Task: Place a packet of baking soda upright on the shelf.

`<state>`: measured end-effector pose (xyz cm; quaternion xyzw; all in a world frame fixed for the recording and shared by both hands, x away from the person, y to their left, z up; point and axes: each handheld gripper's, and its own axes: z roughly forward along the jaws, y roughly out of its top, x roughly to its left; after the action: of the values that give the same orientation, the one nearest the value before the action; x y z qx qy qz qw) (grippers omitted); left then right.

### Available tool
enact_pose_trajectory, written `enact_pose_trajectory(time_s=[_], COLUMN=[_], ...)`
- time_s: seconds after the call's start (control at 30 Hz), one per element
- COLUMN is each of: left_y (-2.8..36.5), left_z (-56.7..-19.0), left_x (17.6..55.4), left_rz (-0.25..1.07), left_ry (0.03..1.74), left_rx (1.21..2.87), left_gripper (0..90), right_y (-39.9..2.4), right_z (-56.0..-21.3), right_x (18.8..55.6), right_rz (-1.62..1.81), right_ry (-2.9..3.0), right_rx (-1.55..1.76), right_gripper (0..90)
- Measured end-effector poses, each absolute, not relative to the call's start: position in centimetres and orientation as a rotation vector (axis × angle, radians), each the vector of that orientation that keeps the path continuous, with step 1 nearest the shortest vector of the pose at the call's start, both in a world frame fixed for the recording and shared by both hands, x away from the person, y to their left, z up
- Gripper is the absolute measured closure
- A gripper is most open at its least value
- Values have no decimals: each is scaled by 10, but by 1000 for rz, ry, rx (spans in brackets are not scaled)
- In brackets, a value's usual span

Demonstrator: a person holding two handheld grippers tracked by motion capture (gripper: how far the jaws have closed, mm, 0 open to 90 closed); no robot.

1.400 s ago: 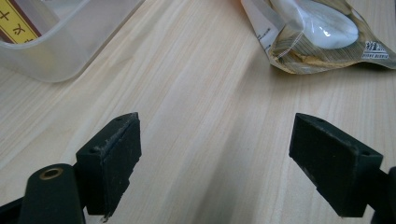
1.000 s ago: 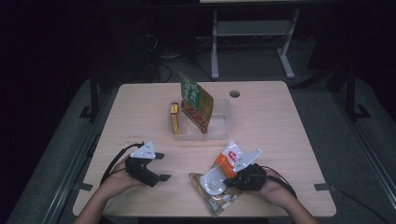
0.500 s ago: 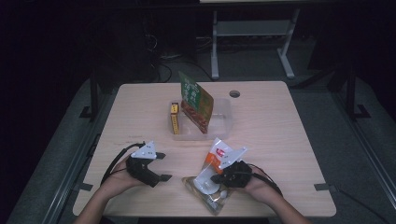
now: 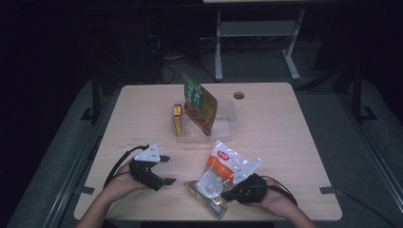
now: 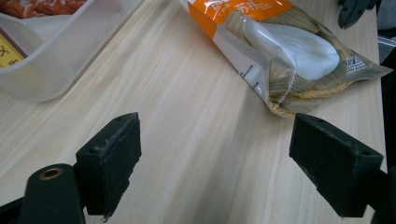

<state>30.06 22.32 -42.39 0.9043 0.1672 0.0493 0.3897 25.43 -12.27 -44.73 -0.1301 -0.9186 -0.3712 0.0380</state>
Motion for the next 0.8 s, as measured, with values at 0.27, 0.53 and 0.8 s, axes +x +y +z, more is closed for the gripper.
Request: enact_pose_trajectory(time_s=[0.27, 0.53, 0.8], left_y=[224, 224, 222], left_z=[-425, -423, -425], left_x=[302, 302, 302], left_rz=[121, 125, 123], left_ry=[421, 421, 416], left_rx=[2297, 2295, 2304], left_gripper=[161, 161, 161], right_y=[-137, -115, -84], right_z=[-456, -462, -461], right_x=[245, 252, 264], right_rz=[-1042, -1053, -1118], right_ry=[-2812, -2819, -2832], right_rx=[-438, -368, -330], right_gripper=[897, 897, 897])
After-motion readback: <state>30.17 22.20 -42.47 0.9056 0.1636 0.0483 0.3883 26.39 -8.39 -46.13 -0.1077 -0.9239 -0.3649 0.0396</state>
